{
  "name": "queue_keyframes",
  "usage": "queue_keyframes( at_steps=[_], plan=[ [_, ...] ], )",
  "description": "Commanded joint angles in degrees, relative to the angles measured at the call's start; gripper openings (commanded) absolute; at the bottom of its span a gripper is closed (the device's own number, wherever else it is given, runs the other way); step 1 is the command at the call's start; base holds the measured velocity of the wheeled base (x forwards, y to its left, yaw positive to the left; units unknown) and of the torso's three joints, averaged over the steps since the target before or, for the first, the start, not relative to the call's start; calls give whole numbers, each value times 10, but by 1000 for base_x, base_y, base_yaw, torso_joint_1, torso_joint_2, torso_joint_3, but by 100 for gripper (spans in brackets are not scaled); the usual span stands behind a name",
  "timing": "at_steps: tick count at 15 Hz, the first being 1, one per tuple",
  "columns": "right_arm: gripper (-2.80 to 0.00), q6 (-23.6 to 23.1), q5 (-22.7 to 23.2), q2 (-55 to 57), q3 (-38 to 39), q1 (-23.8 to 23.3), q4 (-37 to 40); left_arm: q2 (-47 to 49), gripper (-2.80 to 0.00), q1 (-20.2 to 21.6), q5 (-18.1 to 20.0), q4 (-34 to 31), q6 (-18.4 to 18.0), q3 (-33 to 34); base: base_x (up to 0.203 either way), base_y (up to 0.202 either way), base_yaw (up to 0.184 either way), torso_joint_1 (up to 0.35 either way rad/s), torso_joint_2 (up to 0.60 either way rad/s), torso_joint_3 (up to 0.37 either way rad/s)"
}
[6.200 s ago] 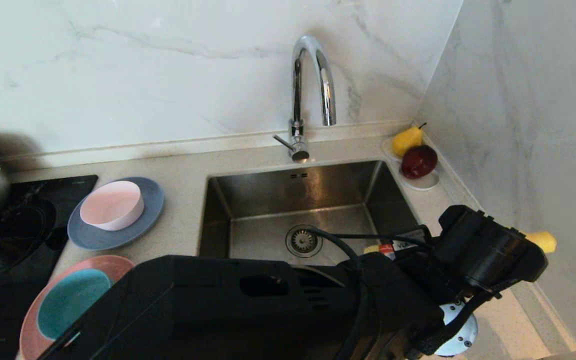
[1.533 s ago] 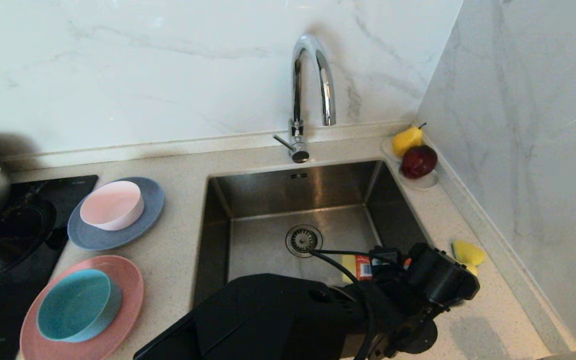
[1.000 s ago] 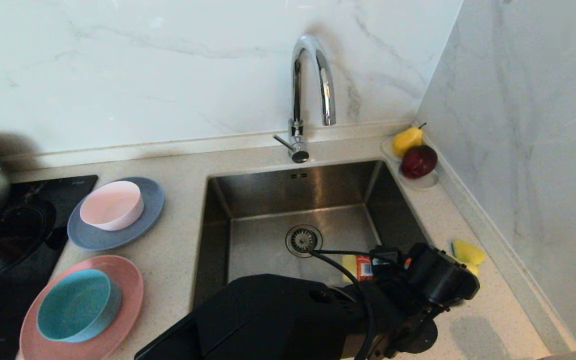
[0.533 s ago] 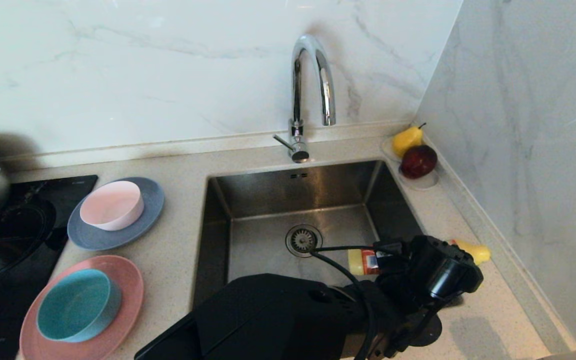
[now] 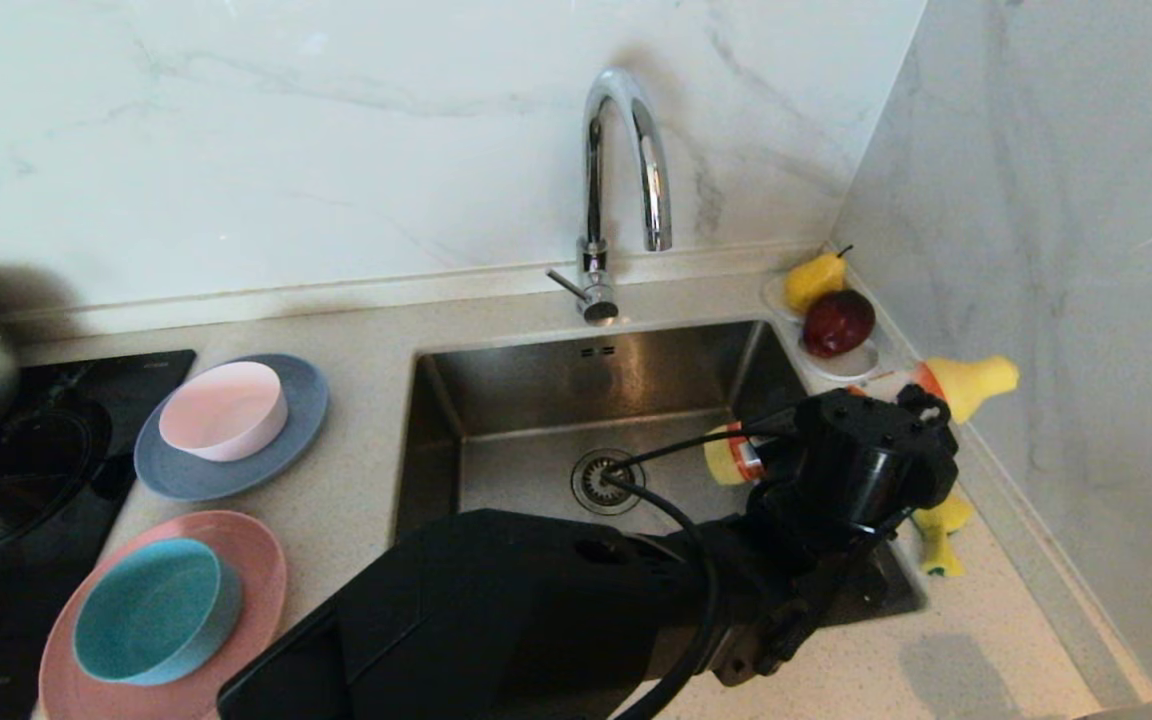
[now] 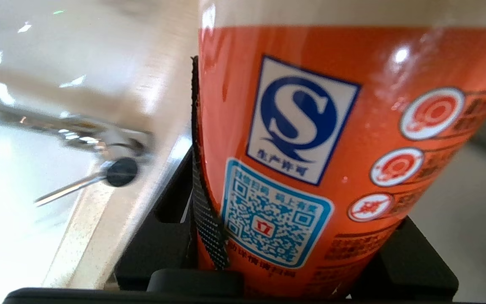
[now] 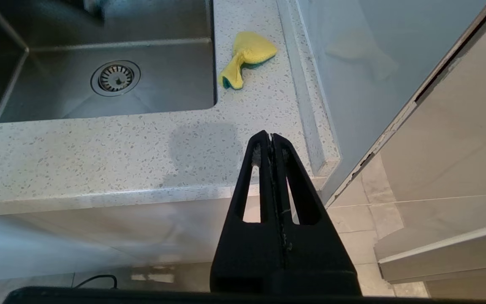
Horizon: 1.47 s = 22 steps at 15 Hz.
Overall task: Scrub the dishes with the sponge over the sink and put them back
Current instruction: Place the dish soap on the table
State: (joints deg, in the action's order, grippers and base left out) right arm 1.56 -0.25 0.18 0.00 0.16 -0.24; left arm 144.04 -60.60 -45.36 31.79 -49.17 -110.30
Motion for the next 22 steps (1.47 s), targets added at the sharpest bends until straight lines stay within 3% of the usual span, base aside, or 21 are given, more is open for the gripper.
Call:
queue_keyframes(
  at_steps=[1,4,13,19,22],
  plan=[
    [-280,0,0,0,0,0,0,-36,-280,7,-3,49,8,0,0,0,0,0,0,0],
    [-280,0,0,0,0,0,0,-69,-280,7,-2,67,31,0,0,0,0,0,0,0],
    [-280,0,0,0,0,0,0,-206,-280,7,23,58,54,0,0,0,0,0,0,0],
    [-280,0,0,0,0,0,0,-278,-280,7,29,9,110,-1,0,0,0,0,0,0],
    [-280,0,0,0,0,0,0,-308,-280,9,32,8,114,-1,0,0,0,0,0,0]
  ],
)
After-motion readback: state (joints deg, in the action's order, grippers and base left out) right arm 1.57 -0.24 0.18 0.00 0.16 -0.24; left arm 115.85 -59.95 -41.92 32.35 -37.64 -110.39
